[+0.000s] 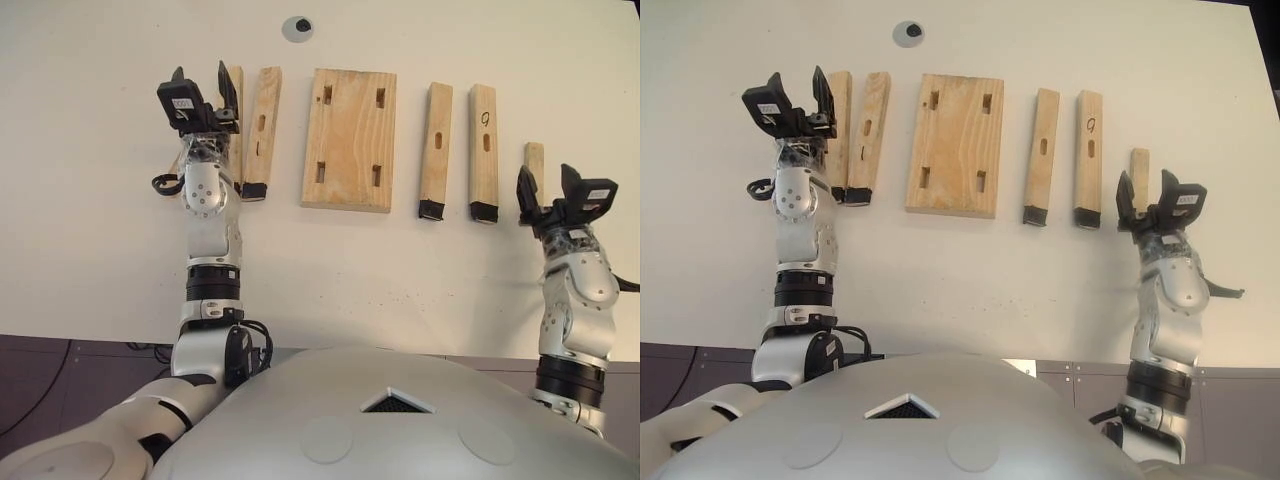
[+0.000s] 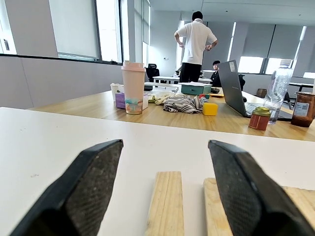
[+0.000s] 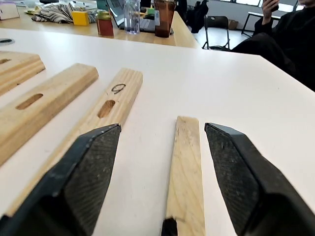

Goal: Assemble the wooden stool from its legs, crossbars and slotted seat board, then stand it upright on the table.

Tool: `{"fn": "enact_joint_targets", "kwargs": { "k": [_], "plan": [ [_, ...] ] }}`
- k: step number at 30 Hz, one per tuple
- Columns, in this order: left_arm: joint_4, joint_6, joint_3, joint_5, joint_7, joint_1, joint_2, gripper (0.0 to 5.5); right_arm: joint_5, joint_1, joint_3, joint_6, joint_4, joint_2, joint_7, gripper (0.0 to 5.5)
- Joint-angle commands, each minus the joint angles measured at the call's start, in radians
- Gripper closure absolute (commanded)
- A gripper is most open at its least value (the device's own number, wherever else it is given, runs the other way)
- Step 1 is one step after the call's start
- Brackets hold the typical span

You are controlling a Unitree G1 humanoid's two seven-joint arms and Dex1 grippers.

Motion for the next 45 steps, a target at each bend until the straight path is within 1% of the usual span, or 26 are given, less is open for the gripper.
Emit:
{"fn": "enact_joint_targets", "kwargs": {
  "k": [1, 5, 10, 13, 15, 16, 18, 19, 20, 21, 23, 25, 28, 30, 33, 39, 45],
  "plan": [
    [-0.024, 0.027, -0.002, 0.004, 0.011, 0.006, -0.006, 2.31, 0.023, 0.055, -0.003, 0.125, -0.051, 0.025, -0.040, 2.36],
    [-0.023, 0.026, -0.002, 0.002, 0.022, 0.013, -0.019, 2.31, 0.067, 0.041, -0.015, 0.265, -0.032, 0.010, -0.049, 2.36],
    [-0.007, 0.014, 0.015, -0.014, 0.043, 0.006, -0.036, 2.37, 0.091, 0.000, -0.019, 0.397, -0.033, -0.052, -0.030, 3.32],
    [-0.001, 0.003, 0.022, -0.013, 0.053, 0.013, -0.042, 2.37, 0.091, -0.004, -0.027, 0.438, -0.036, -0.062, -0.035, 3.93],
    [0.002, 0.001, 0.025, -0.012, 0.054, 0.014, -0.043, 2.37, 0.082, -0.010, -0.035, 0.442, -0.030, -0.062, -0.043, 4.19],
    [0.003, 0.003, 0.027, -0.016, 0.049, 0.011, -0.042, 2.37, 0.079, -0.023, -0.045, 0.424, -0.026, -0.058, -0.050, 4.21],
    [-0.020, 0.035, 0.028, -0.049, 0.012, -0.001, -0.039, 2.37, 0.068, -0.108, -0.059, 0.323, 0.000, -0.060, -0.059, 4.21],
    [-0.060, 0.071, 0.014, -0.087, -0.038, -0.010, -0.035, 2.37, 0.053, -0.200, -0.048, 0.243, 0.014, -0.071, -0.056, 4.21],
    [-0.138, 0.119, -0.027, -0.148, -0.131, -0.015, -0.026, 2.37, 0.040, -0.308, -0.021, 0.148, 0.043, -0.079, -0.032, 4.21],
    [-0.227, 0.173, -0.076, -0.205, -0.222, -0.019, -0.013, 2.37, 0.031, -0.407, 0.014, 0.054, 0.078, -0.081, 0.010, 4.21],
    [-0.416, 0.373, -0.133, -0.408, -0.358, -0.054, 0.008, 2.37, 0.050, -0.575, 0.120, -0.105, 0.156, -0.048, 0.178, 4.21],
    [-0.514, 0.550, -0.125, -0.600, -0.396, -0.086, 0.016, 2.37, 0.086, -0.652, 0.196, -0.179, 0.210, -0.010, 0.314, 4.21],
    [-0.533, 0.736, -0.059, -0.826, -0.342, -0.129, 0.001, 2.37, 0.130, -0.669, 0.266, -0.223, 0.223, 0.011, 0.440, 4.21],
    [-0.528, 0.811, -0.028, -0.917, -0.299, -0.147, -0.003, 2.37, 0.148, -0.660, 0.295, -0.229, 0.204, 0.015, 0.485, 4.21],
    [-0.522, 0.867, -0.007, -0.969, -0.251, -0.157, -0.002, 2.37, 0.164, -0.647, 0.323, -0.222, 0.171, 0.018, 0.521, 4.21],
    [-0.540, 0.907, 0.028, -1.073, -0.197, -0.179, -0.021, 2.37, 0.162, -0.629, 0.366, -0.219, 0.139, 0.002, 0.563, 4.21],
    [-0.542, 0.912, 0.030, -1.103, -0.206, -0.187, -0.001, 3.23, 0.162, -0.614, 0.375, -0.222, 0.127, 0.010, 0.556, 4.21]
  ]
}}
